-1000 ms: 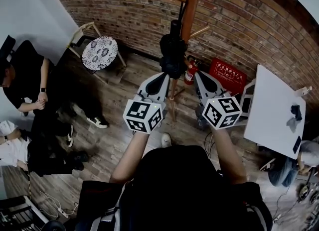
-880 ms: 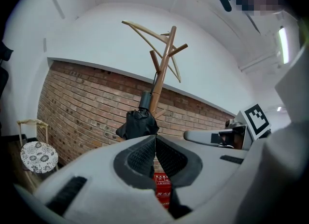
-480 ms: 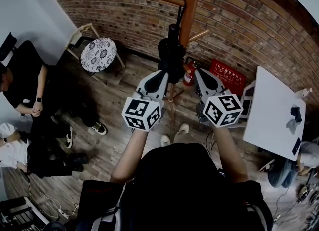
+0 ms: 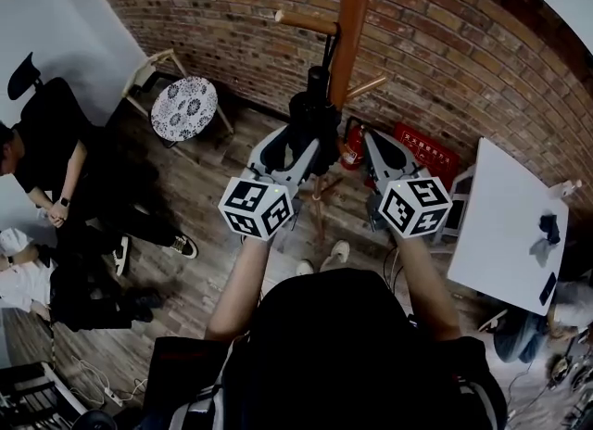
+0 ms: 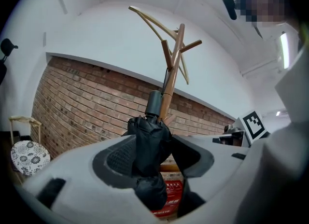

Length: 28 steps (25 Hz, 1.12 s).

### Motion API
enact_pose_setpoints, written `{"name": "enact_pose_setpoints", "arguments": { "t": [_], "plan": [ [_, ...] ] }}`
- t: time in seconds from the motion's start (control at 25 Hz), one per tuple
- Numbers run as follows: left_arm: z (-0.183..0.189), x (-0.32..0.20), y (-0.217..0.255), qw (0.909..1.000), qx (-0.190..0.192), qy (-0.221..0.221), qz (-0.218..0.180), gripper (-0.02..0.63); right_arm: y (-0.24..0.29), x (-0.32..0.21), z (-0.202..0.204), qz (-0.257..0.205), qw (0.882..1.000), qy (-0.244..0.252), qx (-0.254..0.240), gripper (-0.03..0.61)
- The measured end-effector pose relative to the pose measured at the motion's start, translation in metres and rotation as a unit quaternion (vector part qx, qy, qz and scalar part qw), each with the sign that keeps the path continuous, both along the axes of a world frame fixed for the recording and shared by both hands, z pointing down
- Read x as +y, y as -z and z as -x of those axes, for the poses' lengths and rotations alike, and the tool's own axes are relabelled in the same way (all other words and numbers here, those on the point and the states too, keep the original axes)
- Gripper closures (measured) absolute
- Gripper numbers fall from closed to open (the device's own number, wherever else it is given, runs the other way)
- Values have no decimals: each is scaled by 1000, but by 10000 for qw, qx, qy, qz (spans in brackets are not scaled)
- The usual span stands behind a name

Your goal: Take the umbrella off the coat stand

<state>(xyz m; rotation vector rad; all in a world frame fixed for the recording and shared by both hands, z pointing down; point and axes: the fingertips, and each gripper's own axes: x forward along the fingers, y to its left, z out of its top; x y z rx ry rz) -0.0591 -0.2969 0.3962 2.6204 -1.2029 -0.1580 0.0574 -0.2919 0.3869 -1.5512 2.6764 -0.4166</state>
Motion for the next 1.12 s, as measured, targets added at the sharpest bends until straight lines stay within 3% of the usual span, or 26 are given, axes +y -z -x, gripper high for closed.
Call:
{"name": "enact_pose_setpoints", "arguments": {
  "t": [0.52,0.88,1.12],
  "plan": [
    [-13,-33,-8,9997,13,-140,190,196,-6,-28,-9,110,9999,61,-6,551],
    [-23,-51,-13,9997,-151,-123,166,165,-11,-42,-14,170,9998,116,-25,551],
    [-31,-57,-13,9991,-183,-334,163,158,-12,-51,-12,209,9997,157,-13,551]
  ]
}}
